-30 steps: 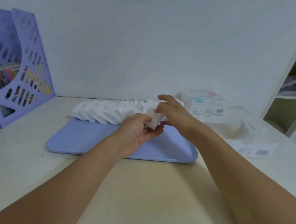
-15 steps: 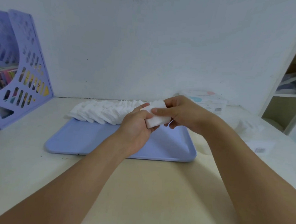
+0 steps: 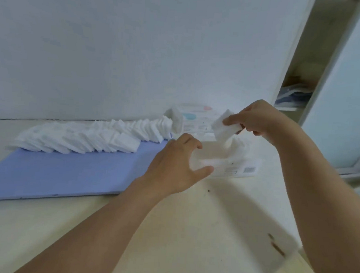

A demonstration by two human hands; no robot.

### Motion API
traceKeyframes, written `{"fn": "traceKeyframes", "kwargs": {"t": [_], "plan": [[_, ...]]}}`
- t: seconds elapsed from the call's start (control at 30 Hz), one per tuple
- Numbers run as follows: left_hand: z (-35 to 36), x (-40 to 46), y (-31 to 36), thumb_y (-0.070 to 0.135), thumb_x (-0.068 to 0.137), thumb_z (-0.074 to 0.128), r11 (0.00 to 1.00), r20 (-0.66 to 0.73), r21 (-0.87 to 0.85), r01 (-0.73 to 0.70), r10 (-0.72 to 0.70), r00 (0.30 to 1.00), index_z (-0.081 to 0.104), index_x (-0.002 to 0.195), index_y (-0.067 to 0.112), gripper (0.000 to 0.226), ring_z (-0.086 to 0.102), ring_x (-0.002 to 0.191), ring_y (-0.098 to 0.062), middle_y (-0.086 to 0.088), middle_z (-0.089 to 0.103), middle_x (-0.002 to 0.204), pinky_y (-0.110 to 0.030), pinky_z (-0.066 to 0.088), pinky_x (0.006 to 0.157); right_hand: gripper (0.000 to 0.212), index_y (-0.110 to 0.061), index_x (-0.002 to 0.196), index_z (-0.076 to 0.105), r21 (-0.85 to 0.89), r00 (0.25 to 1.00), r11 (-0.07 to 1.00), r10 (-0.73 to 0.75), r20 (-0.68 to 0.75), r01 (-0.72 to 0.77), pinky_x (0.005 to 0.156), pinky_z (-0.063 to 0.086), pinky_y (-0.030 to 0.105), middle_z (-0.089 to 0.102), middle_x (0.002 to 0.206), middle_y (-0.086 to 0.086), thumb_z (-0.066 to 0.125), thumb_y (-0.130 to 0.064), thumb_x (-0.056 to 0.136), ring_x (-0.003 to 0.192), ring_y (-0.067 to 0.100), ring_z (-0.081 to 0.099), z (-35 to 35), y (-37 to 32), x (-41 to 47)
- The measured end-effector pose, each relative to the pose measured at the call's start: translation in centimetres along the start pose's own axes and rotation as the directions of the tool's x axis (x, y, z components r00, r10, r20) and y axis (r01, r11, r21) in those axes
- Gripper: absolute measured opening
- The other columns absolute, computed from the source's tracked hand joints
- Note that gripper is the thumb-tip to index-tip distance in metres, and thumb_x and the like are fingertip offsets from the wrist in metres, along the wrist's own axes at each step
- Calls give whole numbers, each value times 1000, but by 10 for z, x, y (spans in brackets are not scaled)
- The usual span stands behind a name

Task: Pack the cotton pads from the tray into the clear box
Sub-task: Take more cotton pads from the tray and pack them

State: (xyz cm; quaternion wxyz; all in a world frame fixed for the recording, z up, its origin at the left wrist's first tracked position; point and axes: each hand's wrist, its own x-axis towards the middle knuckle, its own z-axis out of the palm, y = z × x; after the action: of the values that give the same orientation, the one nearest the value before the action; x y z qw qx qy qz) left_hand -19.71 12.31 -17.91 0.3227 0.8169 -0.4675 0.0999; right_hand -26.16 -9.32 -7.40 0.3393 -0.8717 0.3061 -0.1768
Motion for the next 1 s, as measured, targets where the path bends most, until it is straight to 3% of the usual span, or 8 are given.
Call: {"fn": "traceKeyframes", "kwargs": {"t": [0.13,0.23,0.37,0.47,0.57,0.63,0.73,1.0], "plan": [[7,-1,-1,51,89,68,998,11,-60,-17,17,1000,62,104,22,33,55,92,-10,17,53,109,-32,50,82,45,-9,60,61,-209,1000,978,6,29,0,48,34,26,53,52,0,92,-42,62,50,18,46,12,-3,5],[8,-1,-1,50,89,68,998,10,-59,-19,19,1000,61,96,21,31,53,85,-9,15,52,105,-32,49,78,45,-13,65,58,-346,1000,938,-22,20,27,50,38,27,58,64,0,93,-40,61,58,16,55,39,6,8],[10,0,-3,50,90,67,997,12,-69,-16,17,1000,59,89,19,31,50,84,-8,15,49,104,-31,48,75,47,-15,58,49,-480,994,875,-97,-54,59,47,33,24,51,57,-3,91,-36,61,54,16,51,56,19,10],[11,0,-5,49,90,67,997,8,-78,-25,26,1000,57,86,20,31,49,83,-7,15,47,101,-29,46,73,46,-15,60,51,-570,988,820,-125,-94,49,59,37,29,54,72,1,90,-40,61,83,25,50,57,20,12],[11,0,-6,49,90,66,996,7,-82,-26,27,1000,57,85,20,31,51,83,-8,15,47,101,-29,47,73,56,-13,99,58,-647,990,761,-124,-65,53,85,44,39,47,113,6,87,-46,66,111,30,43,57,25,15],[11,0,-7,49,91,66,996,8,-80,-29,30,1000,57,86,20,31,51,83,-7,15,47,102,-29,47,72,88,-14,134,42,-583,996,808,-87,17,80,98,46,48,38,135,10,88,-50,68,125,34,40,57,31,16],[11,0,-8,48,91,66,996,4,-83,-36,37,999,56,84,20,31,50,80,-5,14,47,103,-28,46,71,118,-21,154,22,-542,987,831,-54,149,127,104,47,49,32,150,7,87,-60,64,132,35,46,58,37,17],[14,1,-11,45,92,66,994,-1,-93,-62,62,998,53,81,23,28,45,86,-9,12,47,103,-12,30,68,79,-29,147,40,-651,954,699,-182,237,295,83,45,35,56,134,1,77,-39,78,113,25,57,55,46,32]]}}
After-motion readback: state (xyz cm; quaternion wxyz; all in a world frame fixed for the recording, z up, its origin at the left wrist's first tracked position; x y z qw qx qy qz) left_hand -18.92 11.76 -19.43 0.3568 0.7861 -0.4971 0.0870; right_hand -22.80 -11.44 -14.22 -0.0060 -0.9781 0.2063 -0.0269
